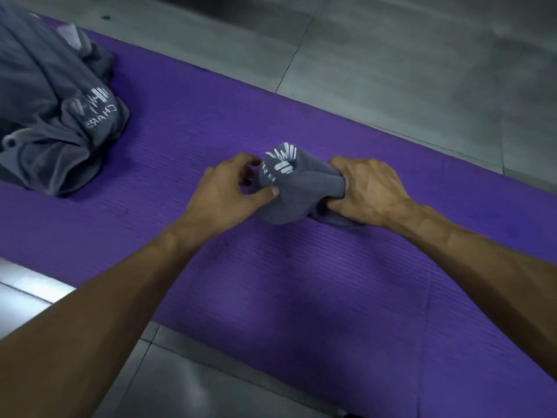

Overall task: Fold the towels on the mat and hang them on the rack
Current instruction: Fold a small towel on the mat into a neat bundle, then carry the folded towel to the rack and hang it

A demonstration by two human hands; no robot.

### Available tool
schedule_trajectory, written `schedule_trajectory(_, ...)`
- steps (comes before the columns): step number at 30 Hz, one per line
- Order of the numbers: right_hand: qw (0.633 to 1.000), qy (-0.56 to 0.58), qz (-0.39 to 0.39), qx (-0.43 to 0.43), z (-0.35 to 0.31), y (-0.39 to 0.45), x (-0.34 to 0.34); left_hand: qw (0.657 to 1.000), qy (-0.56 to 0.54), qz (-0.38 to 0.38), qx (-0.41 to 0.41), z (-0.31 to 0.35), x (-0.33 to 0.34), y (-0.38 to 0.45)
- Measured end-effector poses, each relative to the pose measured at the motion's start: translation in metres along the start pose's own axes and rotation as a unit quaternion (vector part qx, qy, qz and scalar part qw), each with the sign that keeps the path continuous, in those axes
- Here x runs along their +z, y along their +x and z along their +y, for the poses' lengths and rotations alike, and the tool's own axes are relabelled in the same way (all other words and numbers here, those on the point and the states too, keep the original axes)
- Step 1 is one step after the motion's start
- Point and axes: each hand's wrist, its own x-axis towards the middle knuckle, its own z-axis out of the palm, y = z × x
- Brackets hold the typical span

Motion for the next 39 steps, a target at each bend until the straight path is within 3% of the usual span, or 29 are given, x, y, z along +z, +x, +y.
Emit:
schedule_trajectory(3, 0.999, 0.01, 0.008, 0.052, -0.01, -0.001, -0.023, 0.995, 0.098, 0.027, -0.01, 0.004, -0.019, -0.012)
schedule_trajectory(9, 0.987, 0.045, -0.032, 0.149, -0.049, -0.03, -0.124, 0.982, 0.182, -0.044, -0.036, 0.093, -0.077, -0.061)
schedule_trajectory(15, 0.965, 0.112, -0.038, 0.233, -0.104, -0.073, -0.289, 0.969, 0.224, -0.104, -0.025, 0.215, -0.178, -0.093)
schedule_trajectory(24, 0.93, 0.162, 0.041, 0.327, -0.124, -0.147, -0.525, 0.955, 0.256, -0.145, 0.049, 0.414, -0.294, -0.134)
schedule_trajectory(29, 0.914, 0.169, 0.087, 0.359, -0.088, -0.216, -0.607, 0.945, 0.279, -0.154, 0.077, 0.514, -0.297, -0.161)
schedule_trajectory(39, 0.894, 0.183, 0.144, 0.382, 0.043, -0.37, -0.704, 0.934, 0.321, -0.129, 0.083, 0.699, -0.217, -0.227)
